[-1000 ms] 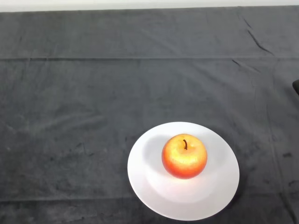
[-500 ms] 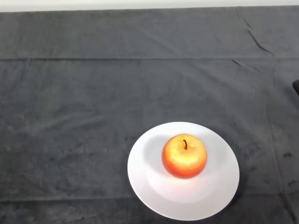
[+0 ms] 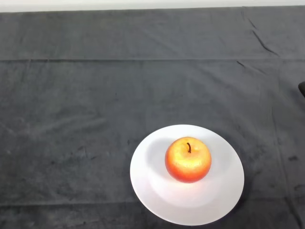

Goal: Move the apple to the plate

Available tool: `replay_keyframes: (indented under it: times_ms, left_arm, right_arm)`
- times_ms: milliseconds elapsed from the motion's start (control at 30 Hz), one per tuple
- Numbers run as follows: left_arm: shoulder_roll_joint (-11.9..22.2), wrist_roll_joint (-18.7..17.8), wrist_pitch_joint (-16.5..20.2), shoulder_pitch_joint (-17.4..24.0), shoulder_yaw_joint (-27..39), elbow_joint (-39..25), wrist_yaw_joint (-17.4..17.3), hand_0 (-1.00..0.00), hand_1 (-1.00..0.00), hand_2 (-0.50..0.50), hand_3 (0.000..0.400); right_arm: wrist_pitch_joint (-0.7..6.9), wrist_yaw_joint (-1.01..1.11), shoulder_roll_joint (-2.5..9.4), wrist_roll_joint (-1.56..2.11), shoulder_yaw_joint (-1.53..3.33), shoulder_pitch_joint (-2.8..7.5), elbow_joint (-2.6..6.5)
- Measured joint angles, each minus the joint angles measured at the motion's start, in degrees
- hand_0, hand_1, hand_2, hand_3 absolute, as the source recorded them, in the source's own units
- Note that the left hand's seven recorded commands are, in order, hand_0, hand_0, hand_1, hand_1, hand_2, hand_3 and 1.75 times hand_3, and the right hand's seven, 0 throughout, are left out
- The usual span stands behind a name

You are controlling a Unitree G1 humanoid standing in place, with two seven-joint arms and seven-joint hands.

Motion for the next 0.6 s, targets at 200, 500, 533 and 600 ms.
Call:
replay_keyframes:
  times_ms: [200, 500, 533, 600]
  left_arm:
    - [-0.01, 0.00, 0.00, 0.00, 0.01, 0.00, -0.01, 0.00, 0.00, 0.00, 0.000]
    - [-0.17, 0.00, 0.01, 0.00, 0.02, 0.00, -0.01, 0.00, 0.00, 0.00, 0.000]
    - [-0.21, 0.00, 0.01, 0.00, 0.02, 0.00, -0.01, 0.00, 0.00, 0.00, 0.000]
    - [-0.27, 0.00, 0.01, 0.00, 0.02, 0.00, -0.01, 0.00, 0.00, 0.00, 0.000]
  right_arm:
    - [0.00, 0.00, 0.00, 0.00, 0.00, 0.00, 0.00]
    - [0.00, 0.00, 0.00, 0.00, 0.00, 0.00, 0.00]
    - [0.00, 0.00, 0.00, 0.00, 0.00, 0.00, 0.00]
    - [0.00, 0.00, 0.00, 0.00, 0.00, 0.00, 0.00]
